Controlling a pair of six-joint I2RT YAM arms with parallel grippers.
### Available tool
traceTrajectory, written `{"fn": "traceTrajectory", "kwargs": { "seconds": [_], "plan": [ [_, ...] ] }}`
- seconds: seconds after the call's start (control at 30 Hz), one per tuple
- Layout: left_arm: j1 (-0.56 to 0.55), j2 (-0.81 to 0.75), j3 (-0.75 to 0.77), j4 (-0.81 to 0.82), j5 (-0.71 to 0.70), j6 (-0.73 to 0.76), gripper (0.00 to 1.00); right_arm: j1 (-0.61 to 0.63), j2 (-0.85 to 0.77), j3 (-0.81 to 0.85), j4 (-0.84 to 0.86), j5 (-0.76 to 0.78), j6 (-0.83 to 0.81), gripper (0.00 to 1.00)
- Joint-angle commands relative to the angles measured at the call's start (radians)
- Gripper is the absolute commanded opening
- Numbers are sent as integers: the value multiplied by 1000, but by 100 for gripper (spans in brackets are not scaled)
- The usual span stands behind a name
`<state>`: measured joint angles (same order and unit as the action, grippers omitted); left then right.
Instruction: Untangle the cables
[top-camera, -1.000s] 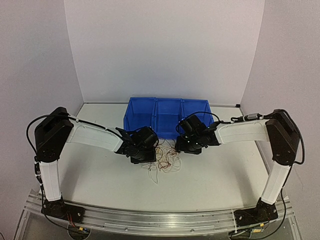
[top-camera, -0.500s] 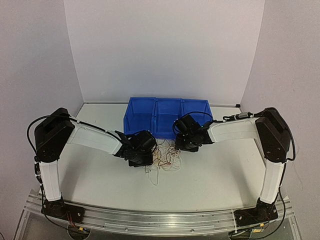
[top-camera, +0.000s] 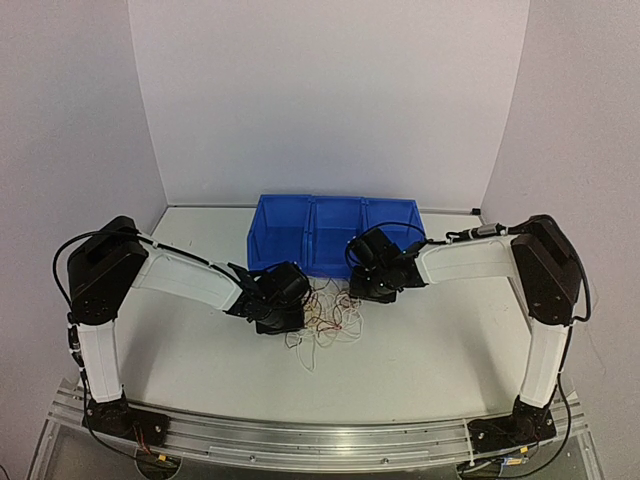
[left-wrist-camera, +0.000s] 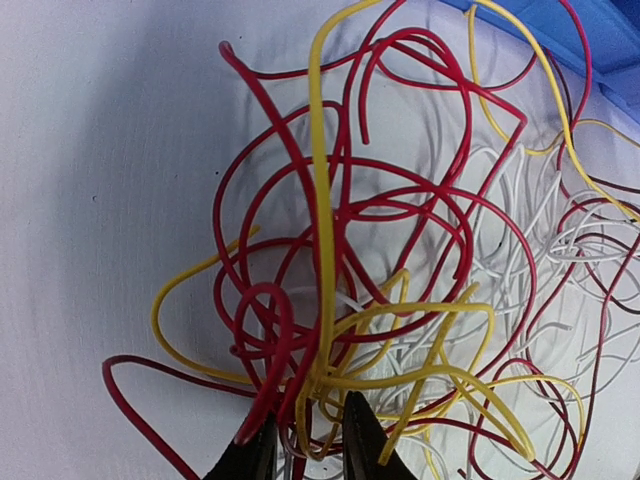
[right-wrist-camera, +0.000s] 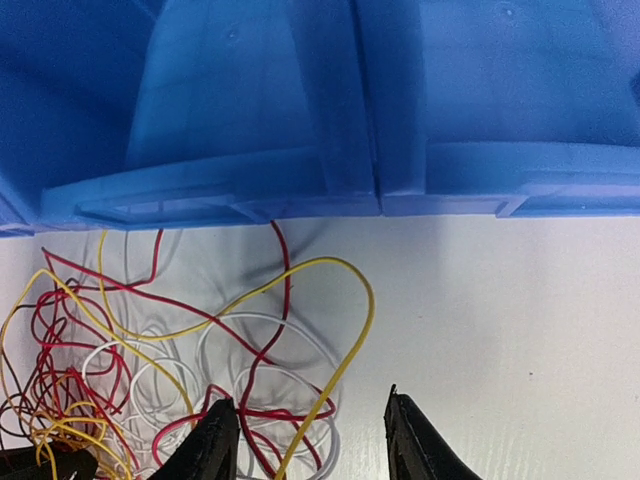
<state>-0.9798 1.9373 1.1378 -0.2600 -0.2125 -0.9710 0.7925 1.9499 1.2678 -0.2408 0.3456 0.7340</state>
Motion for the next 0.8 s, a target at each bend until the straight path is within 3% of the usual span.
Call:
{"fn": "traceTrajectory", "kwargs": {
  "seconds": [0.0, 0.13, 0.3, 0.77],
  "plan": [
    [4, -29, -18, -25, 7, -10, 21, 1, -46, 21, 3, -124, -30, 47],
    [4, -29, -17, -25, 7, -9, 15, 1, -88, -16, 7, -159, -36, 48],
    [4, -28, -17, -25, 9, -10, 0, 2, -116, -36, 8, -125, -19, 52],
    [5, -37, -34, -11, 15, -28, 0, -16, -154, -95, -2, 8, 124, 55]
  ]
}}
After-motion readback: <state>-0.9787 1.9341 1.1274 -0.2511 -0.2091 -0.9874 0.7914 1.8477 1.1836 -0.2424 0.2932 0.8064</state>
